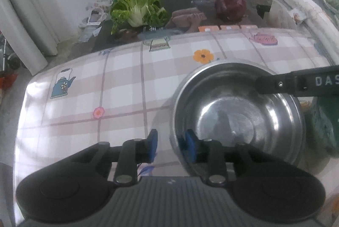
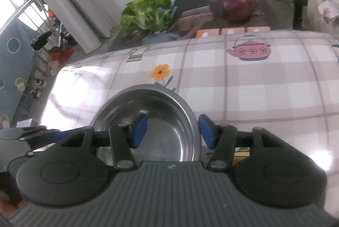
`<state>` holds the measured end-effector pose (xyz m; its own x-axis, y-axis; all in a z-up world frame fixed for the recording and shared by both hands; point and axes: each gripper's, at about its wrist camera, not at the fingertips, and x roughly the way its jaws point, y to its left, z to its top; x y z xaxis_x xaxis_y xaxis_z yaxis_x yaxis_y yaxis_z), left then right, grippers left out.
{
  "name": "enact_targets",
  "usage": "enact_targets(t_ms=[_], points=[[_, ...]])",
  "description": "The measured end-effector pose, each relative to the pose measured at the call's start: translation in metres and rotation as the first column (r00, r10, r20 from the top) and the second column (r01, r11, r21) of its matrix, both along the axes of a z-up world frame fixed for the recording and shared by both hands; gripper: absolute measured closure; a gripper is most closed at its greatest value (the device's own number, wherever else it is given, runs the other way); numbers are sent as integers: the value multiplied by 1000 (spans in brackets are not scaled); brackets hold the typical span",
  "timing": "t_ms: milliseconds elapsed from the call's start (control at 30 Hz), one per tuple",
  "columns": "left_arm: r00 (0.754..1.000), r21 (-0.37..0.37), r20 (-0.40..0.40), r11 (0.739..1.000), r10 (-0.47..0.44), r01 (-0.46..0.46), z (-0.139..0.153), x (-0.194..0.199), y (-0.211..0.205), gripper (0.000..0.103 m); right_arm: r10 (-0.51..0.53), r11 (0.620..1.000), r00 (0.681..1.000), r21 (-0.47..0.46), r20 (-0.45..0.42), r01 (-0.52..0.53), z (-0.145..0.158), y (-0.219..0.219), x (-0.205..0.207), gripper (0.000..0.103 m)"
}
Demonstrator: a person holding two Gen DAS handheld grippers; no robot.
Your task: Organize plates and bowls
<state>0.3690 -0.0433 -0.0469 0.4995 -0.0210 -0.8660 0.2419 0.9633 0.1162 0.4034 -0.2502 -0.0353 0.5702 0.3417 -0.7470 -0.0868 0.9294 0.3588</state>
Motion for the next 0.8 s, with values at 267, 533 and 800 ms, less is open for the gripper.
enact_targets(t_ms=[267,533,800], points=[[998,-41,-66,999,18,-21,0,-24,34,74,123,992,992,15,-40,-122,3,28,-27,49],[1000,-66,20,998,24,-22,28,-49,45,52,89,996,996,1,13,-89,17,35,-57,48],[993,-125,112,991,-29,43,69,-92,38,35,-37,999,982,31,184,32,70,13,-133,15]])
